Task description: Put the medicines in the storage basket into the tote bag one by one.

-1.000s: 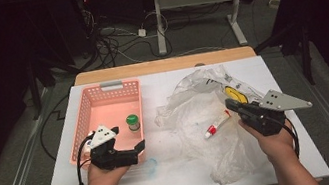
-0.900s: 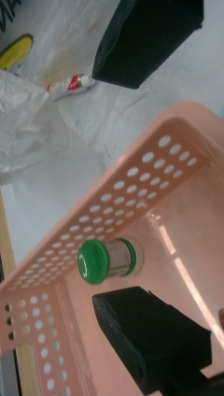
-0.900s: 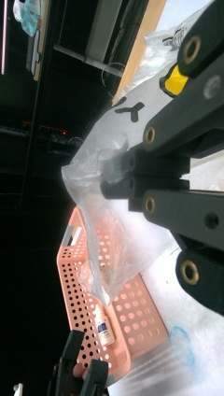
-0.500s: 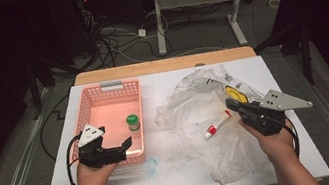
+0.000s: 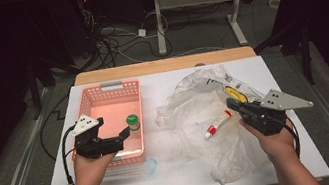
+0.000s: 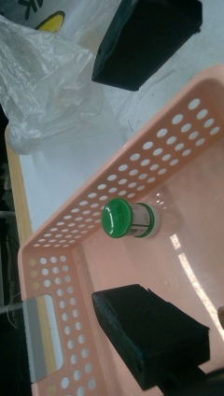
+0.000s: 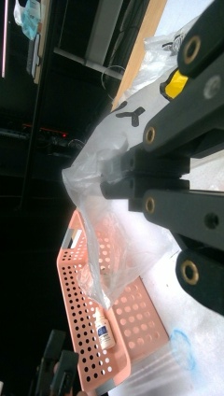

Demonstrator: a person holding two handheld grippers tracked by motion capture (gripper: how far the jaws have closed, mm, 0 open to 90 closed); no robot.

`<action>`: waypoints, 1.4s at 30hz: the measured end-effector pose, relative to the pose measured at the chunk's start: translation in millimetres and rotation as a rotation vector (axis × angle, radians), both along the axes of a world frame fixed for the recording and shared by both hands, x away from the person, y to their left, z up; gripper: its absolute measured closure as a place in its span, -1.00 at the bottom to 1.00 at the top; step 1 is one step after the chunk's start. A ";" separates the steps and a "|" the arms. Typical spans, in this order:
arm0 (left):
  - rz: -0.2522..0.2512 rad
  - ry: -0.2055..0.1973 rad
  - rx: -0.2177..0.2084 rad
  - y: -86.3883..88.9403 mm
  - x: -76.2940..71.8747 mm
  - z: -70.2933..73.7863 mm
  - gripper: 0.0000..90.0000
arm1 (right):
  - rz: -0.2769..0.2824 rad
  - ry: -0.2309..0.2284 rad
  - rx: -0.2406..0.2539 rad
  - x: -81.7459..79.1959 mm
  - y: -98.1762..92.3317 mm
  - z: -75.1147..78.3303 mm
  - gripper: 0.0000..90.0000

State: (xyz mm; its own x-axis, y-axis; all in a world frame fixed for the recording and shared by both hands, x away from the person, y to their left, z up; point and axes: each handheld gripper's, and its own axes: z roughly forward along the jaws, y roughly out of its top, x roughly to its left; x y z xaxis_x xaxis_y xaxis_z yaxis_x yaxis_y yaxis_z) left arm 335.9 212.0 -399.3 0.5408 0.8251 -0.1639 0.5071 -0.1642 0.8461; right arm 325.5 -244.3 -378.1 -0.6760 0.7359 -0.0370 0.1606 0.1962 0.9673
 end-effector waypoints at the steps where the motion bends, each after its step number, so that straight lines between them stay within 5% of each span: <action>1: 0.000 0.004 0.006 -1.1 3.8 1.3 -0.99 | 0.000 0.001 0.000 0.1 -0.2 -0.2 1.00; 7: -0.002 0.038 0.055 -7.4 29.4 1.3 -0.95 | 0.002 0.004 -0.002 0.9 0.0 -1.3 1.00; 11: 0.011 0.084 0.023 -6.8 45.0 -5.0 -0.91 | 0.000 0.010 0.001 1.1 0.0 -1.3 1.00; 18: 0.011 0.132 0.044 -11.5 63.1 -12.6 -0.86 | 0.000 0.011 0.001 1.2 -0.4 -1.6 1.00; 33: -0.004 0.277 0.146 -17.7 84.7 -24.3 -0.58 | 0.000 0.013 0.008 1.7 -2.4 -1.0 1.00; 42: -0.044 0.320 0.177 -22.3 92.7 -29.8 -0.41 | 0.001 0.009 0.006 3.0 -2.6 -2.0 1.00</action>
State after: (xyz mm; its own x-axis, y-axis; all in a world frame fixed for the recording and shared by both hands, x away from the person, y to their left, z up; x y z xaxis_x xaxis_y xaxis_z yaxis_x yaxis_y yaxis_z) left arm 428.6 189.7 -429.0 0.5204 0.8331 -0.1876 0.7309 -0.3209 0.6023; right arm 328.5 -246.9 -380.1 -0.6769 0.7356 -0.0266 0.1692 0.1907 0.9670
